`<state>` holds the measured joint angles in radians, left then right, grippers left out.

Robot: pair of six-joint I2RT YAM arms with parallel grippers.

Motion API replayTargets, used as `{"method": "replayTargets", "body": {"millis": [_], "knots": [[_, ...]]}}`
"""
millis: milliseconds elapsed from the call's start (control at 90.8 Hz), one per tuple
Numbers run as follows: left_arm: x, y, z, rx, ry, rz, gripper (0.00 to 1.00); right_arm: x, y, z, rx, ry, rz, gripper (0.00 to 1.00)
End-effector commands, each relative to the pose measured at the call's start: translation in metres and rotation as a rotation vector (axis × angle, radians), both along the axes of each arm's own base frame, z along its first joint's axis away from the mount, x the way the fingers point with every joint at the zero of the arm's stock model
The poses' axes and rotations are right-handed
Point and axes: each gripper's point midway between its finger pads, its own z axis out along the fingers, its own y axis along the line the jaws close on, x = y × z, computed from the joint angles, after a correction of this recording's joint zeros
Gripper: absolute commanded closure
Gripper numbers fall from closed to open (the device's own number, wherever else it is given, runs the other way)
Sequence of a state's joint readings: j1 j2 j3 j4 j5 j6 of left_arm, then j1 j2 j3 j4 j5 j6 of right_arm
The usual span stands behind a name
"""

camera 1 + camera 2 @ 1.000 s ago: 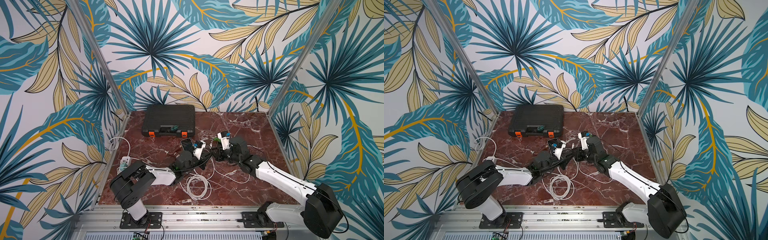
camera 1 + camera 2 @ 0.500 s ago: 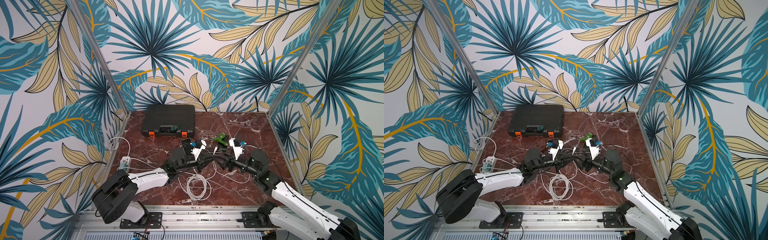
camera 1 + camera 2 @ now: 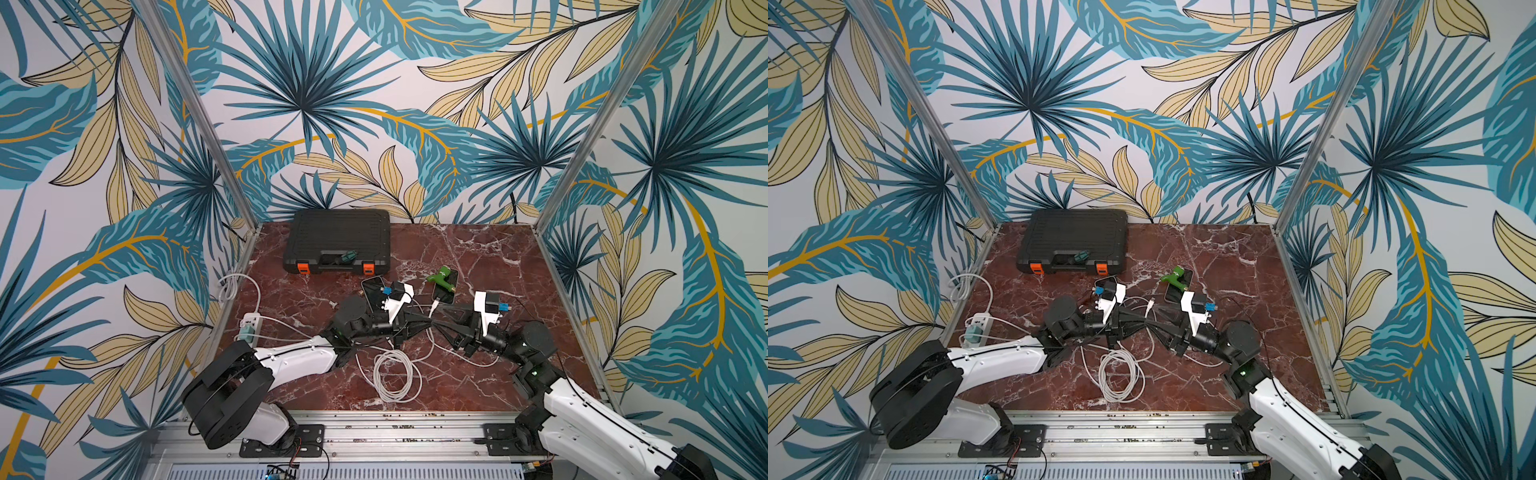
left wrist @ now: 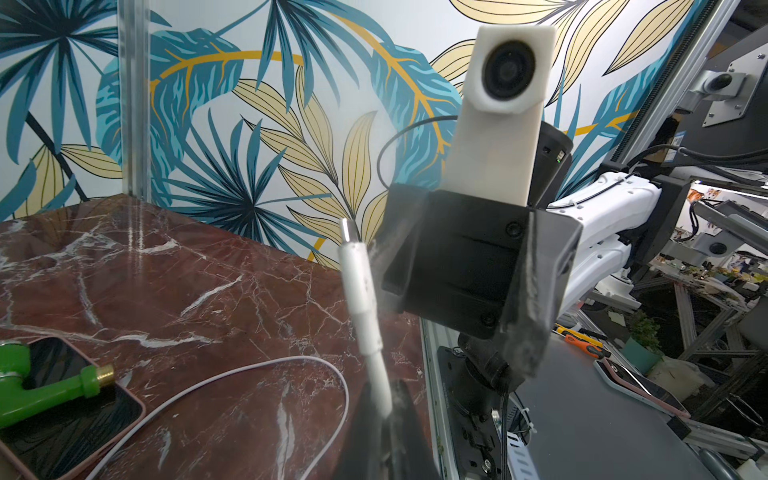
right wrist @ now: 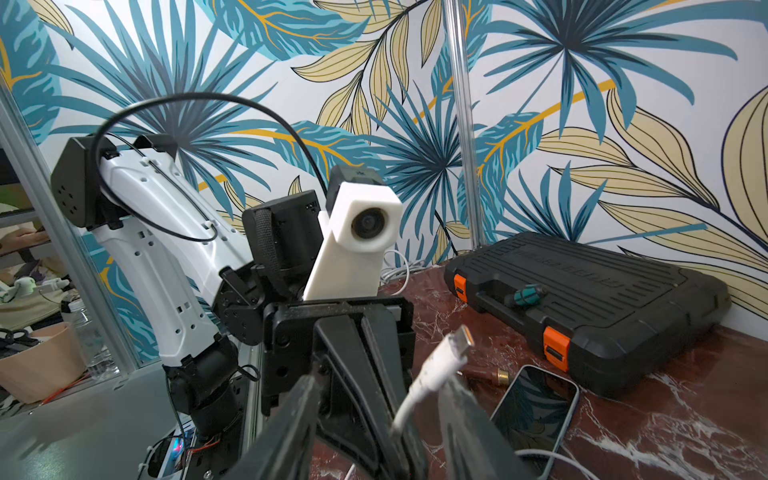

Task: Plug the charging cable into the phone
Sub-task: Pick up the charging cable from the center of the board.

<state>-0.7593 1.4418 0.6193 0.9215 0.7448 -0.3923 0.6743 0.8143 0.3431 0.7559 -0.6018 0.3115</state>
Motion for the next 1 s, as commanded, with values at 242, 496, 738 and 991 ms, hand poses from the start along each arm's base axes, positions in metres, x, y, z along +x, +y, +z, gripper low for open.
{"method": "replayTargets", "body": {"millis": [242,496,738,991], "knots": [[-0.001,0.002,0.006,-0.039,-0.031,-0.003,1.0,-0.001,0.001,0.007,0.045,-0.022,0.018,0.59],[-0.002,0.003,0.005,-0.066,-0.021,-0.009,1.0,0.006,0.002,0.007,0.063,0.018,0.002,0.62],[-0.002,0.003,0.009,-0.074,-0.028,-0.004,1.0,0.009,0.001,0.006,0.074,0.049,-0.011,0.61],[-0.002,0.003,0.009,-0.077,-0.024,-0.005,1.0,0.018,0.004,-0.003,0.057,0.095,-0.035,0.6]]}}
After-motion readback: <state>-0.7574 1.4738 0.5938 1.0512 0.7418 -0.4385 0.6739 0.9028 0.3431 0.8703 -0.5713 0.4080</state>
